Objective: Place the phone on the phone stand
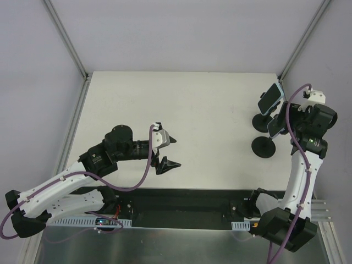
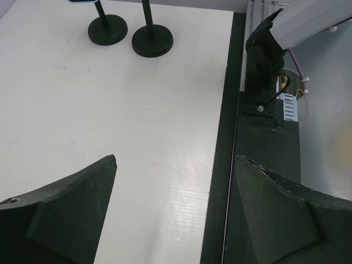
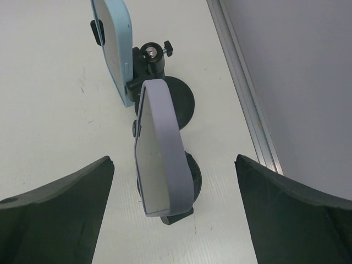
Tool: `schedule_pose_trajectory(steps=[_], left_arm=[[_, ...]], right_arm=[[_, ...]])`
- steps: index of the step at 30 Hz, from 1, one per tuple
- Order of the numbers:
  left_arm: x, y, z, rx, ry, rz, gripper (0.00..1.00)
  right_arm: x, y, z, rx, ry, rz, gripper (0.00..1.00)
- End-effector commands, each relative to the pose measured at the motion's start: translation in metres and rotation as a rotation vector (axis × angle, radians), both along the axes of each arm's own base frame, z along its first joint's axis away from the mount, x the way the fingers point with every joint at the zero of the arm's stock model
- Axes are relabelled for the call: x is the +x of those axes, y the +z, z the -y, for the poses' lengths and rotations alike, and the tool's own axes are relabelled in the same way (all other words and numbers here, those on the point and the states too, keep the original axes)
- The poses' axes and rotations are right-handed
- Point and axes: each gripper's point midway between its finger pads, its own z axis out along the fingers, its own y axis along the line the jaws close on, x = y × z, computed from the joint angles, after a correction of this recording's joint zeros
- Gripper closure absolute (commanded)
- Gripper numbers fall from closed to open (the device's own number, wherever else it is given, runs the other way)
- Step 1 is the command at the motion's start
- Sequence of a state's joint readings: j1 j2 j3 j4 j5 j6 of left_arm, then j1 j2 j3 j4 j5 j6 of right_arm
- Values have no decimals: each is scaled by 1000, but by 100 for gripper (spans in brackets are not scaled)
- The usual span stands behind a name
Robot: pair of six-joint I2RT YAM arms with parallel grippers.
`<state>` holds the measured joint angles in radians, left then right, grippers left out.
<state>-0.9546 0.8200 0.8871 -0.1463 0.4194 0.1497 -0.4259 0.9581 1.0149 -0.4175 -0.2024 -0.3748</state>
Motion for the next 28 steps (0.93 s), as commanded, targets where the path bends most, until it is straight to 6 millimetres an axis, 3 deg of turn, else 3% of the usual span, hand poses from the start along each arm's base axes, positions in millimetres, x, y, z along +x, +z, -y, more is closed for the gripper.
schedule_pose_trajectory(steps=[1,8,9,11,12,16,18,21,22,25,27,28], left_arm=[[-3,10,1,-27,-27,18,12],[-1,10,-1,-27,-13,29,12],[0,10,-1,-26,-9,29,12],[2,9,0,-21,-1,29,11],[4,8,-1,-18,9,29,11],[13,6,-1,-13,37,15,11],[21,6,-3,-19,67,5,11],[37,10,-7,-58,132,-8,11],[43,14,-10,-76,166,-6,11],[53,32,-18,-137,251,-10,10],[55,50,-24,-181,292,-5,8],[53,63,-30,-212,305,17,1]], right_arm=[[-6,10,8,6,-77,21,3],[-36,23,22,19,-267,-12,3],[-42,39,21,21,-287,19,3],[-54,46,17,35,-309,7,3],[-58,65,11,32,-288,54,3],[-69,95,-30,-16,-117,65,3],[-70,100,-47,-14,-52,55,3],[-69,107,-104,79,197,70,3],[-71,102,-130,124,313,72,3],[-89,128,-169,207,497,233,4],[-103,143,-178,257,531,325,3],[-110,149,-182,270,555,352,3]])
